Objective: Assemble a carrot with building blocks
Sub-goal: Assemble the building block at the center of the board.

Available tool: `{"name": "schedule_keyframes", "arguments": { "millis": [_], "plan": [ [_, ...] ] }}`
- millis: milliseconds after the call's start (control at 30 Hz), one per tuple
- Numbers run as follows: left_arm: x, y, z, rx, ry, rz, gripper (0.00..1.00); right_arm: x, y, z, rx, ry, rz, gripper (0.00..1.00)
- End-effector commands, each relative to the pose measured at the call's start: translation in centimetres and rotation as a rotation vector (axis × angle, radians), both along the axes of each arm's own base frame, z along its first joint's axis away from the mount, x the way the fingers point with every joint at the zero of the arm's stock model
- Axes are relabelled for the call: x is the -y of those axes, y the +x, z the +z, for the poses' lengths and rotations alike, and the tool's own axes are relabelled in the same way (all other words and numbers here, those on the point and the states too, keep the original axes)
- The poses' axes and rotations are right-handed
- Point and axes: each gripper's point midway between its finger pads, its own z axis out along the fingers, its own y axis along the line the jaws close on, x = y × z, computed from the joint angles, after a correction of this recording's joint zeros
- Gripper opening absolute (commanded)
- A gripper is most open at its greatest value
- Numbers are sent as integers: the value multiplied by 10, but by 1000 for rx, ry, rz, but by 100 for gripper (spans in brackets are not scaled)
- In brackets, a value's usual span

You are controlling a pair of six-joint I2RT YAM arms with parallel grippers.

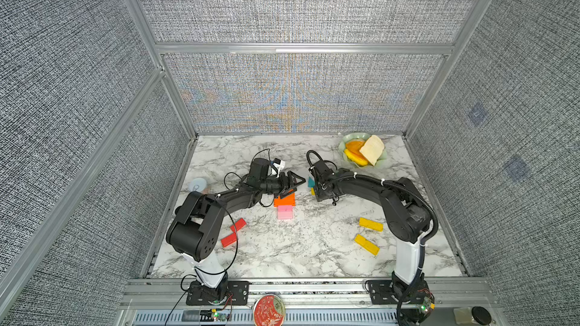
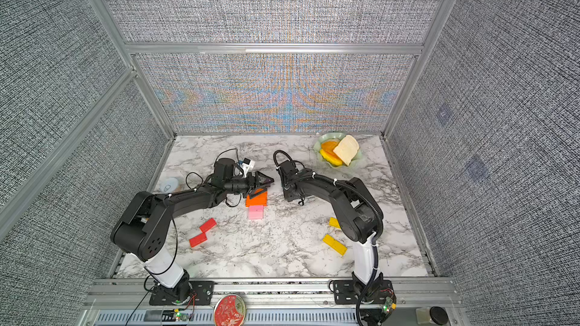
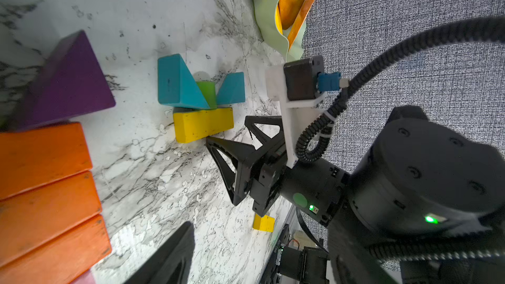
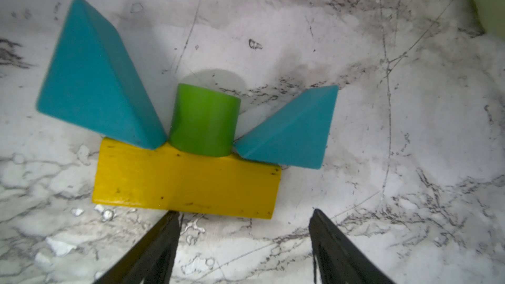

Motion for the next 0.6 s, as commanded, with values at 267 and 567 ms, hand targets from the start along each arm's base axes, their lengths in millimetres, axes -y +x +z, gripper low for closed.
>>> {"name": "schedule_keyframes", "arguments": {
  "millis": [267,567],
  "plan": [
    [2,-2,1,2,-4,-19,78,-1,4,5,17,7,-27,77],
    [3,-2,2,4,-4,-20,78,-4,-1,19,30,27,-13,77]
  ]
}}
